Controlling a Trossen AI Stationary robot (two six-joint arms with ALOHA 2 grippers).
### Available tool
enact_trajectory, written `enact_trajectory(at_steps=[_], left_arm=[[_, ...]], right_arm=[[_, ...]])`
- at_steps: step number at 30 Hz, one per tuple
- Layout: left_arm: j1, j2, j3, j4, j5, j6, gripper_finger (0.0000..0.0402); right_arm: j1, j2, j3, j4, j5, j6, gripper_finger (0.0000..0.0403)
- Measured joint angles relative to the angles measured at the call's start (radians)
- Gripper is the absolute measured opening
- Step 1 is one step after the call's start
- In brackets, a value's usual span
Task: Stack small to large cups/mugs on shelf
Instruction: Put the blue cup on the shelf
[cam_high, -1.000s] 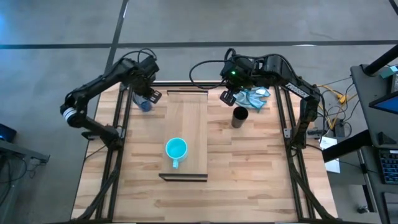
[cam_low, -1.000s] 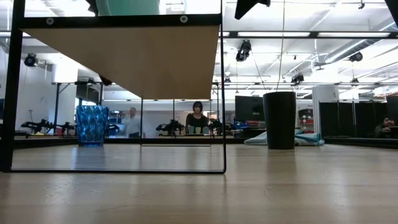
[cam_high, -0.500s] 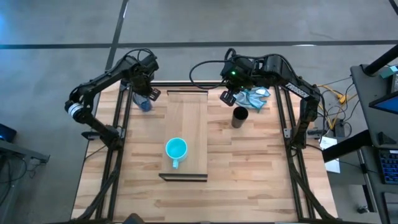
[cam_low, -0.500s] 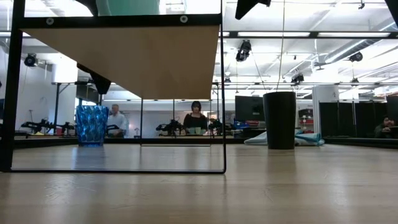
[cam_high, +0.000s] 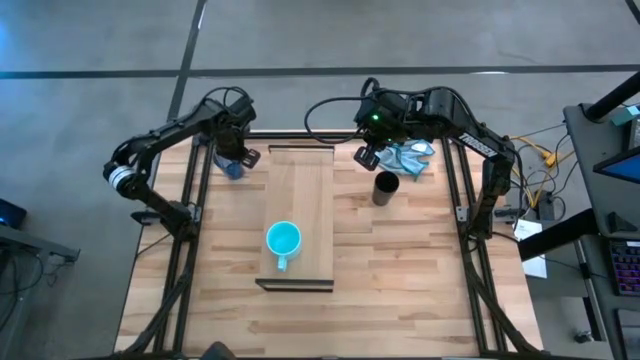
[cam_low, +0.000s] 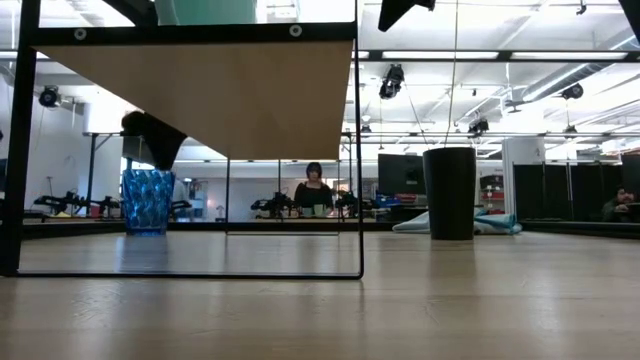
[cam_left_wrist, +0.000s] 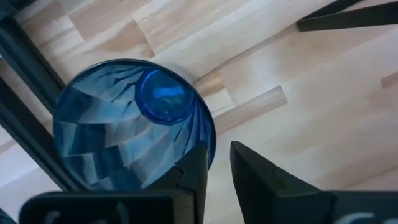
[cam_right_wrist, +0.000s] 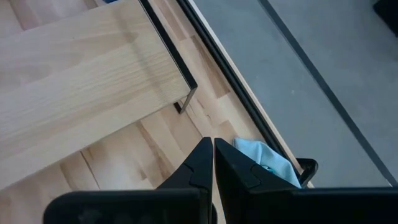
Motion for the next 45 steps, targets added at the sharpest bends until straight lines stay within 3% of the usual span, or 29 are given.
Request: enact_trajectory(at_steps=[9, 18, 29, 39, 45], left_arm=[[0.0, -0.002, -0.037, 0.064, 0.0, 0.04, 0.0055], [0.0, -0.005, -0.043, 0.061, -0.012, 0.073, 0.0005], [-0.05, -0.099, -0.004, -0.092, -0.012, 0.098, 0.0001], [-0.176, -0.298, 0.155, -0.28, -0.003, 0.003, 0.0], [-0.319, -0.323, 0.284, -0.347, -0.002, -0.092, 0.0]], right_arm=[[0.0, 0.0, 0.0, 0.0, 0.0, 0.0, 0.0009], [0.0, 0.0, 0.0, 0.0, 0.0, 0.0, 0.0009], [0.0, 0.0, 0.0, 0.001, 0.0, 0.0, 0.0009], [0.0, 0.0, 0.0, 0.003, 0.0, 0.0, 0.0009], [0.0, 0.0, 0.0, 0.01, 0.001, 0.0, 0.0009]])
